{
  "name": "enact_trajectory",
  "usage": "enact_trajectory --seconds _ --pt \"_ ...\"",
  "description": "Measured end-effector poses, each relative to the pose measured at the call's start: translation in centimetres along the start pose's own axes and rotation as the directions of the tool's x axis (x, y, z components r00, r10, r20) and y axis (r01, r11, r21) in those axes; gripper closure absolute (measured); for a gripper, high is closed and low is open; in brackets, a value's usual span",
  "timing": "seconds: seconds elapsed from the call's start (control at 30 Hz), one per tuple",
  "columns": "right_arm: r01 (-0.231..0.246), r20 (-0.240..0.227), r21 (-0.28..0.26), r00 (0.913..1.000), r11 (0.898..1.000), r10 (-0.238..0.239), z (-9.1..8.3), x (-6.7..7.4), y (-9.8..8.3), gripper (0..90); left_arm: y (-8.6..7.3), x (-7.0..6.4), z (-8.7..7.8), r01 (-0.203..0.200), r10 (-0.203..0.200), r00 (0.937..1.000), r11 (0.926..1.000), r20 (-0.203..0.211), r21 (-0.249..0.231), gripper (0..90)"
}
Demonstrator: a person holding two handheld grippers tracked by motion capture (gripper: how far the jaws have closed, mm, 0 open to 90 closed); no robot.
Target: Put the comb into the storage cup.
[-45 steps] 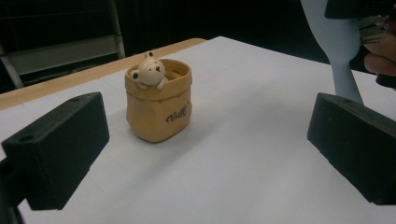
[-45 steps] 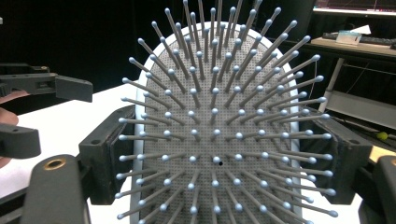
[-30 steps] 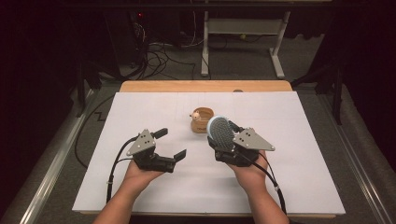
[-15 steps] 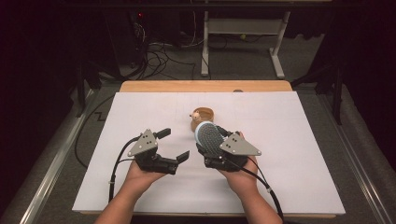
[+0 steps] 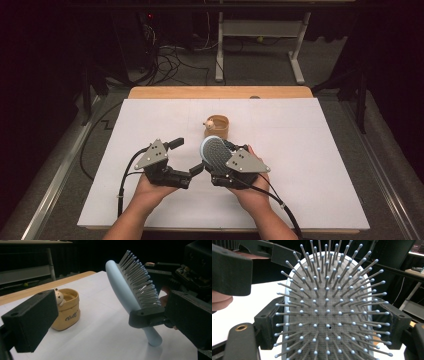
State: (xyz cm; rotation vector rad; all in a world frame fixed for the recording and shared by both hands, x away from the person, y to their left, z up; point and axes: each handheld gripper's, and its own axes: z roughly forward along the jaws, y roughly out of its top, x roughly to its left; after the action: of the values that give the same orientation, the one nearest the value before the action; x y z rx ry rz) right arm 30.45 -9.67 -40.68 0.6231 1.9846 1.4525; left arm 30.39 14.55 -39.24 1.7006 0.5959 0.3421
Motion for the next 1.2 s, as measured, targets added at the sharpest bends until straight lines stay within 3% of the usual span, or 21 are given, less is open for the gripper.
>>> enact_trajectory --seconds 0.37,0.6,0.87,1.2 --pt "0.017 -0.009 -0.011 0.9998 1.0 -0.017 -0.1 0.6 0.3 20.7 0.8 -0.5 -0.2 -0.002 0.002 1.0 0.9999 0.005 -0.016 0.0" --pt "0.043 -0.021 -0.02 0.9989 0.999 -0.043 0.0 1.4 0.5 20.7 0.7 -0.7 0.1 -0.011 0.011 0.9997 0.9999 0.021 -0.001 0.0" --pt "0.068 -0.036 -0.015 0.997 0.998 -0.068 0.4 2.1 0.5 20.7 0.6 -0.7 0.4 0.016 -0.016 0.9991 0.9998 0.04 0.01 1.6" --pt "0.056 -0.043 -0.019 0.9974 0.998 -0.057 0.4 2.4 0.5 20.7 0.2 -0.2 0.5 0.045 -0.046 0.9978 0.9989 0.049 0.014 4.1"
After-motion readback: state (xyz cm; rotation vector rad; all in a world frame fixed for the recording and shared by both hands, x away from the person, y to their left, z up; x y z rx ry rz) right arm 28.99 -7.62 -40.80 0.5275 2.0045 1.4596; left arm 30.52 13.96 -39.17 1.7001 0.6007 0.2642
